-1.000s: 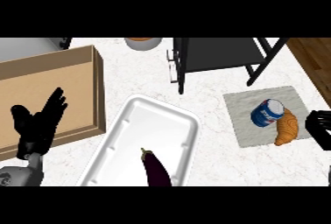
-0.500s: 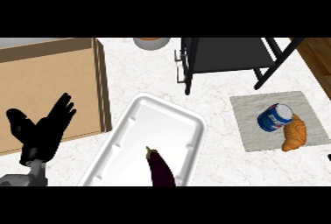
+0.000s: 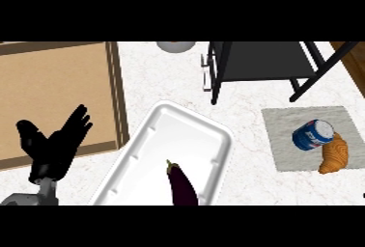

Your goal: Pick the can from the placemat and place it in the tiered shelf

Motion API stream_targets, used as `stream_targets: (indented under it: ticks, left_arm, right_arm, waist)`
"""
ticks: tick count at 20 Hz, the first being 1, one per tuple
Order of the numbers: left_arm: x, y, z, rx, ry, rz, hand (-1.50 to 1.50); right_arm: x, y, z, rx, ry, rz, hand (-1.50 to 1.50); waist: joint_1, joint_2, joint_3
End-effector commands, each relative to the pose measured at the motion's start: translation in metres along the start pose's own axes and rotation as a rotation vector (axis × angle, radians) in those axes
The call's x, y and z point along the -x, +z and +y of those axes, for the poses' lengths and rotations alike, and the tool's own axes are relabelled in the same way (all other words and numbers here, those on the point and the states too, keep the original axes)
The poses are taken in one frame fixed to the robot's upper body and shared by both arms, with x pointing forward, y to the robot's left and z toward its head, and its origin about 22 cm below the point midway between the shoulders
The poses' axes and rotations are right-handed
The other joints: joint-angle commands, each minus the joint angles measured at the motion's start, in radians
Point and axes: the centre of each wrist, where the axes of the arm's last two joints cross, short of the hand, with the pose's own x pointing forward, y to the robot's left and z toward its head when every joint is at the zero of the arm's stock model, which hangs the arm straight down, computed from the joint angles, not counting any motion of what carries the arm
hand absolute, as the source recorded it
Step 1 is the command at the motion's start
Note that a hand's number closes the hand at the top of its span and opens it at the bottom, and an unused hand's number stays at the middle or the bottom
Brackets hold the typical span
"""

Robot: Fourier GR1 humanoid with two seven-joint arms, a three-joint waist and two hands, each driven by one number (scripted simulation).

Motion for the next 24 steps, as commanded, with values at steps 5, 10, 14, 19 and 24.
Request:
stream_targets:
  ticks: [5, 10, 14, 19, 24]
  left_arm:
    - [0.026, -0.008, -0.003, -0.009, -0.027, 0.105, 0.00]
    - [0.020, -0.012, 0.006, 0.015, -0.029, 0.108, 0.00]
    - [0.030, -0.011, -0.001, 0.003, -0.040, 0.114, 0.00]
    - [0.020, -0.012, -0.006, -0.009, -0.023, 0.107, 0.00]
    - [0.034, -0.002, -0.009, -0.010, -0.031, 0.124, 0.00]
  right_arm:
    - [-0.072, -0.008, -0.006, 0.087, 0.089, 0.165, -1.50]
    - [-0.078, -0.034, 0.011, 0.125, 0.186, 0.271, -1.50]
    - [-0.086, -0.037, 0.026, 0.078, 0.193, 0.339, -1.50]
    - [-0.077, -0.058, 0.057, 0.032, 0.301, 0.377, -1.50]
    - [-0.085, -0.055, 0.077, 0.006, 0.317, 0.443, -1.50]
  waist:
    - [0.048, 0.027, -0.015]
    - [0.067, 0.030, -0.014]
    - [0.055, 0.026, -0.014]
    - [0.059, 0.024, -0.011]
    - [0.051, 0.019, -0.012]
